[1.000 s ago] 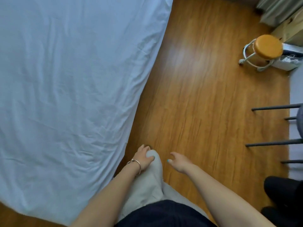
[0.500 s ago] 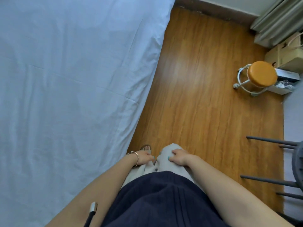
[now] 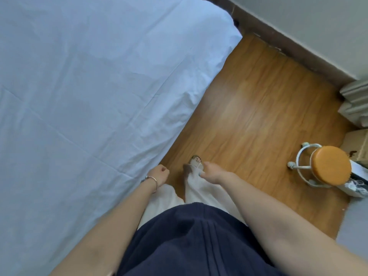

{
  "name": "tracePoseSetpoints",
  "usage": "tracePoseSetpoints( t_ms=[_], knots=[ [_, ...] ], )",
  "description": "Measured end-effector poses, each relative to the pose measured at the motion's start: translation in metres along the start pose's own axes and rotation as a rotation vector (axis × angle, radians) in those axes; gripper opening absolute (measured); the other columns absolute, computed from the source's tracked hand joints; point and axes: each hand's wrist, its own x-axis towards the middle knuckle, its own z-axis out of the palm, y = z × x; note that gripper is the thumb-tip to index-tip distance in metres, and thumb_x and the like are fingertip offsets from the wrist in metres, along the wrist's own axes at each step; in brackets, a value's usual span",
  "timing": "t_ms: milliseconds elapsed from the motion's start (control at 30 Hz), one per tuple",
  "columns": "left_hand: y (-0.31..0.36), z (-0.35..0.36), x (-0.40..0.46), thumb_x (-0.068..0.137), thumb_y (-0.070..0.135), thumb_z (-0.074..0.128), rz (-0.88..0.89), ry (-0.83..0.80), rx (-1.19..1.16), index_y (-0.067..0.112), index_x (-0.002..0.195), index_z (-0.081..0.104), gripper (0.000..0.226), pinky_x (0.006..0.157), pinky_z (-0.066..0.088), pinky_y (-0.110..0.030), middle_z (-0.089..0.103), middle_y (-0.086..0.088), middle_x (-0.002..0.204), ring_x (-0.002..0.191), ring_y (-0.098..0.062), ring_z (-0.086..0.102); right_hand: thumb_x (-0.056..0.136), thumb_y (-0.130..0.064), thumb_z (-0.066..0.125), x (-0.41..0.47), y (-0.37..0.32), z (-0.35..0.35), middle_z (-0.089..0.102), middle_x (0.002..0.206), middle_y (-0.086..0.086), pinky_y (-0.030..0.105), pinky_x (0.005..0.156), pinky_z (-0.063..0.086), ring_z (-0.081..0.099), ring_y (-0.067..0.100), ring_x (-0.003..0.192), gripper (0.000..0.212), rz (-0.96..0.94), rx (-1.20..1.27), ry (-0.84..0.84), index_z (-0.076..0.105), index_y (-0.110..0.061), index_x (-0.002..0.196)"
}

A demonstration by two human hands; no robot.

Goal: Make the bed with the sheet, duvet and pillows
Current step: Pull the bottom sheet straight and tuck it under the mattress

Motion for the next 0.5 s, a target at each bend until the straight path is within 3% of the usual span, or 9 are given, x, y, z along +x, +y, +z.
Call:
tracePoseSetpoints(
  t_ms=[67,167,300,500],
  knots=[
    [0.039,0.004,0.010,0.095,0.026,0.042,0.006,0.023,-0.016,0.020,0.108,0.059,0.022,0.088,0.043,-0.031,0.061,-0.005,0.119,0.101,-0.021,0.054,0.097,-0.036,0.046,0.015,0.010,-0.056,0.039,0.149,0.010,0.041,0.103,0.040,0.041,0.031,0.132,0.057,-0.055,-0.187,-0.013,0.032,-0.017,0.149],
    [0.100,0.004,0.027,0.093,0.022,0.046,0.062,0.094,-0.048,0.017,0.118,0.060,0.028,0.096,0.042,-0.030,0.058,-0.004,0.126,0.113,-0.024,0.055,0.099,-0.038,0.046,0.045,0.026,-0.130,0.037,0.150,0.010,0.044,0.104,0.039,0.038,0.031,0.135,0.055,-0.077,-0.342,-0.008,0.032,-0.016,0.149],
    [0.179,-0.014,0.064,0.092,0.021,0.048,0.110,0.219,-0.138,0.013,0.122,0.058,0.032,0.097,0.038,-0.030,0.055,-0.007,0.127,0.121,-0.025,0.050,0.099,-0.036,0.047,0.091,0.034,-0.215,0.033,0.154,0.012,0.038,0.108,0.036,0.036,0.030,0.138,0.062,-0.071,-0.306,0.024,0.025,-0.012,0.152],
    [0.267,-0.021,0.145,0.089,0.021,0.054,0.093,0.283,-0.253,0.020,0.142,0.039,0.055,0.104,0.038,-0.039,0.039,-0.009,0.141,0.129,-0.028,0.040,0.096,-0.034,0.053,0.158,0.016,-0.320,0.023,0.156,0.006,0.047,0.099,0.042,0.038,0.031,0.135,0.071,-0.196,-0.360,0.212,0.011,-0.029,0.154]
  ],
)
